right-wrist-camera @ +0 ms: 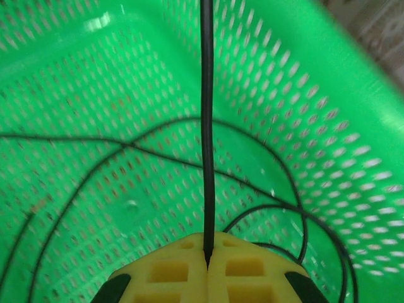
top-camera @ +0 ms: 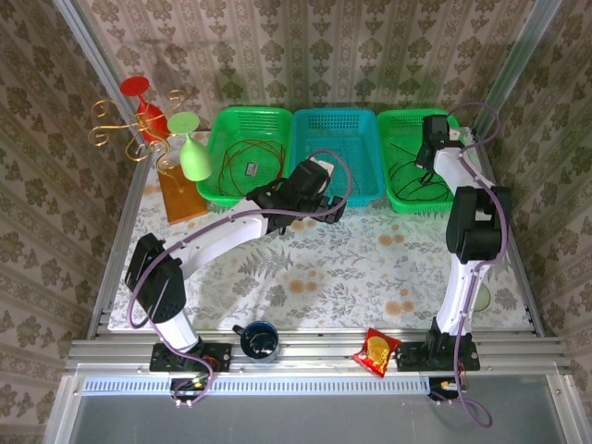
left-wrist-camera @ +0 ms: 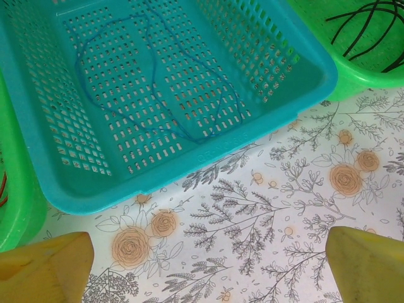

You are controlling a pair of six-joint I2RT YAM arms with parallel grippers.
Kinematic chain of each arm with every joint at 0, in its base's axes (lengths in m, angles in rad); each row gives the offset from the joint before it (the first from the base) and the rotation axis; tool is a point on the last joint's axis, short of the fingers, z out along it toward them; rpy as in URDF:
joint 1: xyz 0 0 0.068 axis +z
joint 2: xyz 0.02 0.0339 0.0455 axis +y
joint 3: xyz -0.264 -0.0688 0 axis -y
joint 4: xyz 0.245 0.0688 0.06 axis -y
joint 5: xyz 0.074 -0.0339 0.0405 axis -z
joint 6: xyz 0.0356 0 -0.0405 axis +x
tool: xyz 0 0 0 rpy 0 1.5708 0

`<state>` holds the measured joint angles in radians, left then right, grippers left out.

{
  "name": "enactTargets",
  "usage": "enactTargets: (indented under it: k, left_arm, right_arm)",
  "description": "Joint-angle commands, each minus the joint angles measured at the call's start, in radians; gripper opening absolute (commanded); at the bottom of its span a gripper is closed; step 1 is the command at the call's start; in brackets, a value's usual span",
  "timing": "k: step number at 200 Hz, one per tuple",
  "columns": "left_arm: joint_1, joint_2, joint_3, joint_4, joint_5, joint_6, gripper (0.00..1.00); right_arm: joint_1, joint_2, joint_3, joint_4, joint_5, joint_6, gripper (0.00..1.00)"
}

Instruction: Untangle the cables

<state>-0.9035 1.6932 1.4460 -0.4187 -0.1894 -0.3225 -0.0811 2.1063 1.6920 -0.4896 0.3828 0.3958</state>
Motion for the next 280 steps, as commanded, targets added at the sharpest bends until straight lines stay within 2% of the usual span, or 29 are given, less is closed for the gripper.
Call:
enactTargets:
  k: [1, 9, 28, 42, 76, 99, 135, 156, 189, 212, 230, 254, 269, 280]
  left_arm:
    - [-0.008, -0.026, -0.009, -0.005, -0.028, -0.022, 0.96]
    - [-0.007, -0.029, -0.013, -0.003, -0.028, -0.021, 0.96]
    - [-0.007, -0.029, -0.012, -0.010, -0.029, -0.019, 0.96]
    - [-0.007, -0.030, -0.013, -0.011, -0.025, -0.022, 0.96]
    - [-0.007, -0.031, -0.015, -0.002, -0.020, -0.028, 0.96]
    - [-0.008, -0.032, -0.015, 0.003, -0.017, -0.027, 0.96]
    - [-0.006, -0.046, -0.026, 0.008, -0.029, -0.021, 0.96]
    - [0.015, -0.082, -0.061, 0.034, -0.026, 0.007, 1.00]
    - [0.112, -0.171, -0.162, 0.078, 0.029, -0.006, 1.00]
    - [0.196, -0.269, -0.310, 0.228, 0.033, -0.027, 1.00]
    - [0.251, -0.356, -0.451, 0.387, -0.011, -0.022, 1.00]
    - [0.332, -0.462, -0.622, 0.574, -0.031, -0.010, 1.00]
    - [0.395, -0.501, -0.675, 0.586, -0.029, -0.049, 1.00]
    - [0.420, -0.527, -0.721, 0.630, -0.030, -0.030, 1.00]
  right_arm:
    - [-0.003, 0.045, 0.058, -0.152, -0.037, 0.010, 0.00]
    - [-0.004, 0.049, 0.059, -0.156, -0.035, 0.011, 0.01]
    - [-0.018, 0.053, 0.069, -0.170, -0.064, 0.008, 0.18]
    - [-0.030, 0.049, 0.103, -0.204, -0.066, 0.016, 0.39]
    - [-0.048, -0.036, 0.146, -0.223, -0.091, -0.010, 0.82]
    - [-0.051, -0.108, 0.162, -0.225, -0.101, -0.042, 0.99]
    - [-0.061, -0.214, 0.156, -0.221, -0.166, -0.049, 1.00]
    - [-0.059, -0.316, 0.066, -0.166, -0.198, -0.044, 1.00]
    - [-0.030, -0.554, -0.272, 0.077, -0.162, -0.076, 1.00]
    - [0.020, -0.750, -0.536, 0.260, -0.165, -0.188, 1.00]
    - [0.083, -0.866, -0.728, 0.408, -0.120, -0.303, 1.00]
    - [0.123, -0.957, -0.973, 0.620, -0.179, -0.386, 1.00]
    - [0.126, -0.985, -1.083, 0.723, -0.204, -0.350, 1.00]
    - [0.124, -0.991, -1.143, 0.778, -0.188, -0.308, 1.00]
